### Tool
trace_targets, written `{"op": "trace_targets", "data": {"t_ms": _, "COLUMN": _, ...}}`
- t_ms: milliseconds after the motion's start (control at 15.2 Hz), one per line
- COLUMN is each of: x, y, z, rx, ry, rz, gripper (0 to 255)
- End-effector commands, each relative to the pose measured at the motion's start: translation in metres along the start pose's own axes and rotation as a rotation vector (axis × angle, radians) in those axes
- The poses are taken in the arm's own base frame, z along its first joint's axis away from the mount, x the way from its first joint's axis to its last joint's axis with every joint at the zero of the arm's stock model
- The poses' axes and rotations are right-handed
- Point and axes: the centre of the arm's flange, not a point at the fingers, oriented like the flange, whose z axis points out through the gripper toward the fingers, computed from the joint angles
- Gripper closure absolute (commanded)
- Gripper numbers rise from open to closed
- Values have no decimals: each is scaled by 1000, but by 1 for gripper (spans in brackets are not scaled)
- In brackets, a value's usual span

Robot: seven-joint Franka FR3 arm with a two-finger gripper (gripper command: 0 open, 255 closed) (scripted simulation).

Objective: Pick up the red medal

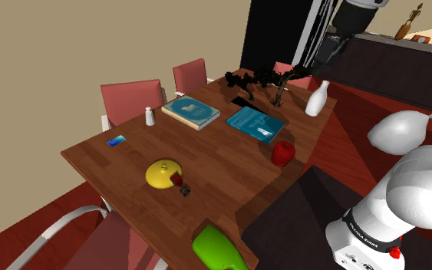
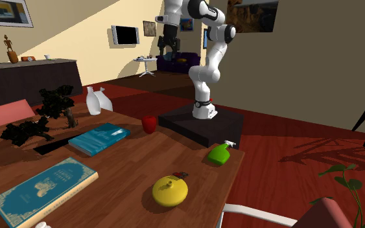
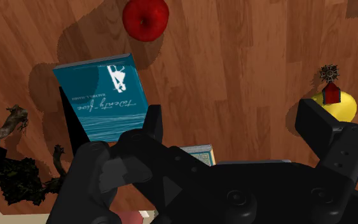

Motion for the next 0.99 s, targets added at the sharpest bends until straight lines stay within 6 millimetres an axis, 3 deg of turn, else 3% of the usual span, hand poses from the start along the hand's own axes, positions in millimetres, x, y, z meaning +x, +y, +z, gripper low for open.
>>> {"op": "trace_targets", "data": {"t_ms": 0, "x": 0, "y": 0, "z": 0, "rx": 0, "ry": 0, "rz": 0, "gripper": 0}}
{"op": "trace_targets", "data": {"t_ms": 924, "x": 50, "y": -106, "z": 142, "rx": 1, "ry": 16, "rz": -22, "gripper": 0}}
